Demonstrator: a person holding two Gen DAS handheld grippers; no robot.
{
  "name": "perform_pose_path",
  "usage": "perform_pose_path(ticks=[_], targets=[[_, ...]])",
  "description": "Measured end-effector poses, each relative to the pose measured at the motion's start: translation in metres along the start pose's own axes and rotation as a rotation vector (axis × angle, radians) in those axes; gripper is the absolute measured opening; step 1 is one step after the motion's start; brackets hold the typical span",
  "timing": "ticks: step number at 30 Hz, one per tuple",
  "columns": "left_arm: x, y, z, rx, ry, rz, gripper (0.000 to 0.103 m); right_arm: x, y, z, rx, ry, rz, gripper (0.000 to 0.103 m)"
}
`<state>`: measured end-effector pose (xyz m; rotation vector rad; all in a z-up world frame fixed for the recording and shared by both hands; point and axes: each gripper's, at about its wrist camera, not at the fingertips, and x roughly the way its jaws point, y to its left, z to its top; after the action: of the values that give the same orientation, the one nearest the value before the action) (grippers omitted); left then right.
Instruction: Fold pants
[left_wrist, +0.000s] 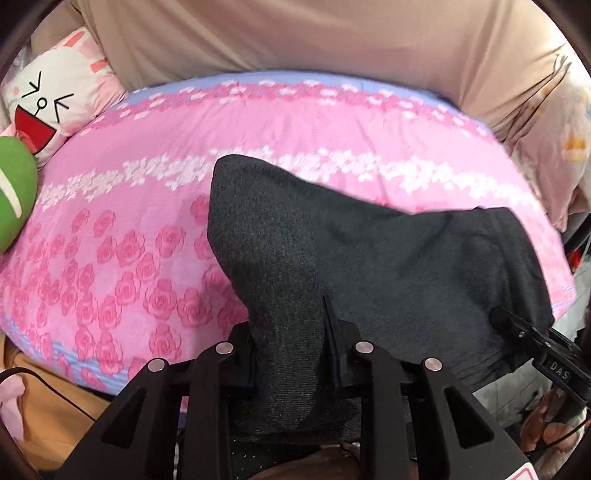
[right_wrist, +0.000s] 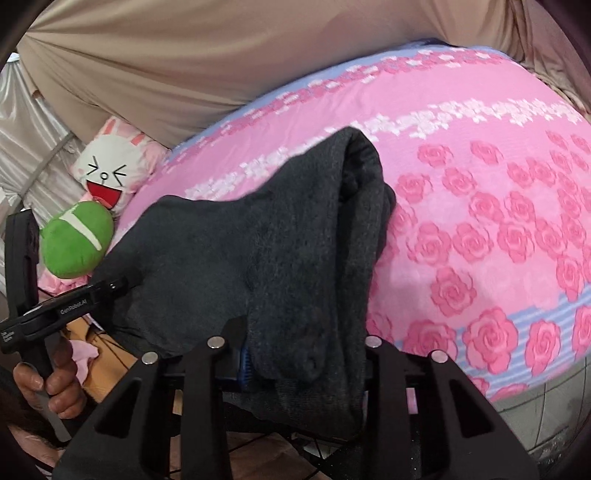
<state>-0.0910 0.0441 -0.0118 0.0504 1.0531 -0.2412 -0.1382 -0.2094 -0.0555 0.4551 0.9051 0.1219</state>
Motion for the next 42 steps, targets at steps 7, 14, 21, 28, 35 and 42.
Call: perform_pose_path(ticks=[7,14,21,28,35,42], targets=[[-0.019,-0.005,-0.004,0.015,-0.048,0.003,0.023,-0.018,0.006,-0.006,-0.004,-0.050,0.028,0.033],[-0.059,-0.016,0.000,0.048,-0.128,-0.036,0.023,-0.051,0.021,0.000,-0.041,-0.124,0.051,0.033],[-0.096,-0.023,0.013,0.071,-0.234,-0.056,0.023,-0.086,0.036,0.012,-0.084,-0.221,0.071,0.033],[-0.151,-0.029,0.044,0.109,-0.446,-0.074,0.023,-0.131,0.061,0.049,-0.174,-0.395,0.079,0.032],[-0.184,-0.031,0.089,0.128,-0.618,-0.031,0.024,-0.161,0.091,0.098,-0.280,-0.573,0.103,0.032],[-0.180,-0.033,0.146,0.119,-0.728,0.062,0.025,-0.149,0.107,0.157,-0.338,-0.665,0.106,0.032]])
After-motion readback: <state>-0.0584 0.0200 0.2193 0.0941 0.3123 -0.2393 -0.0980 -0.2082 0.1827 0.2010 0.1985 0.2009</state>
